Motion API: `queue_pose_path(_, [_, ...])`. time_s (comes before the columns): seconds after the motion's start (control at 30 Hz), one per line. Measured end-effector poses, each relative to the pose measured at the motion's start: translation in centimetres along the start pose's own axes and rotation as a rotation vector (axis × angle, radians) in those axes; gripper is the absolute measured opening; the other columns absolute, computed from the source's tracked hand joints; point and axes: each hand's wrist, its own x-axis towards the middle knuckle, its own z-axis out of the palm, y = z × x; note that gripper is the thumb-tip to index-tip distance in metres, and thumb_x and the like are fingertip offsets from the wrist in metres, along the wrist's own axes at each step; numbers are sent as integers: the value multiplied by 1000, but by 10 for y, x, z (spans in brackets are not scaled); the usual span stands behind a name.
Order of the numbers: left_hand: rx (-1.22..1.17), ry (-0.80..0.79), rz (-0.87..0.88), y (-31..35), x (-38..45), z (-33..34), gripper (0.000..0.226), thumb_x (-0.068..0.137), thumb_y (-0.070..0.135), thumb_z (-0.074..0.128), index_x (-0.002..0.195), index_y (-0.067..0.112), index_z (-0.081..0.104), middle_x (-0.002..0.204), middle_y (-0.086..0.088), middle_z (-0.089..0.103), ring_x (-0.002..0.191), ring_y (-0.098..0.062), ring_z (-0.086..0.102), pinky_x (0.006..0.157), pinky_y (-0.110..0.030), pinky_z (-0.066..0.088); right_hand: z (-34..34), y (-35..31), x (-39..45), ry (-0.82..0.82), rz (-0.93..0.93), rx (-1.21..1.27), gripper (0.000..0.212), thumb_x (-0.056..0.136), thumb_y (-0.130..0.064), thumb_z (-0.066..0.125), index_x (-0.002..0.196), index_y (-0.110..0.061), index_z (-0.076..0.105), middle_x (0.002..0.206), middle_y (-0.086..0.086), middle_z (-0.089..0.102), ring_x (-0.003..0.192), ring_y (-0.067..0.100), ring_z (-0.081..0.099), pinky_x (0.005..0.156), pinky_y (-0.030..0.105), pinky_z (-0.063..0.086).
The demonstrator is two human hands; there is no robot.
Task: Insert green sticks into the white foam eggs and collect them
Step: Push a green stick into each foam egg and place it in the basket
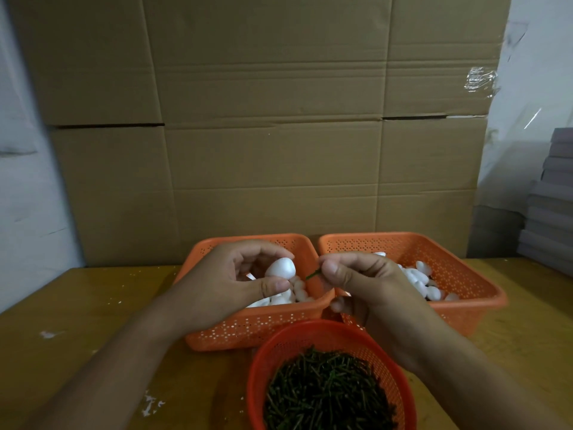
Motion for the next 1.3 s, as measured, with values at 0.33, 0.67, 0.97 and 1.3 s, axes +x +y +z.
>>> queue_pose_path(0.33, [3, -14, -20, -3, 1, 3, 27, 74, 41, 84, 97, 36, 69, 99, 1, 75, 81, -11, 69, 71, -22, 56, 0, 5, 2, 141, -84, -49, 12, 80, -4, 71, 91, -2, 75, 78, 14, 74, 65, 14, 68, 61, 20, 55])
queue_pose_path(0.67, [11, -26, 4, -9, 2, 7, 27, 75, 43, 81, 98, 34, 70, 98, -1, 74, 88, -28, 69, 72, -33, 57, 4, 7, 0, 127, -148, -310, 9, 89, -7, 69, 87, -4, 77, 71, 6, 72, 61, 10, 60, 51, 22, 48])
queue_pose_path(0.97, [71, -23, 7, -12, 1, 11, 29, 74, 47, 80, 99, 36, 70, 96, 2, 74, 87, -22, 70, 76, -44, 58, 7, 16, 0, 116, -196, -457, 15, 92, -10, 67, 80, -9, 75, 61, -5, 69, 51, -1, 57, 50, 18, 44])
queue_pose_path(1.3, [123, 10, 13, -16, -2, 15, 28, 74, 47, 78, 99, 39, 70, 97, 6, 74, 88, -18, 71, 77, -44, 61, 7, 24, 2, 144, -189, -472, 18, 92, -11, 68, 77, -2, 75, 63, -6, 70, 67, -11, 61, 61, 9, 43])
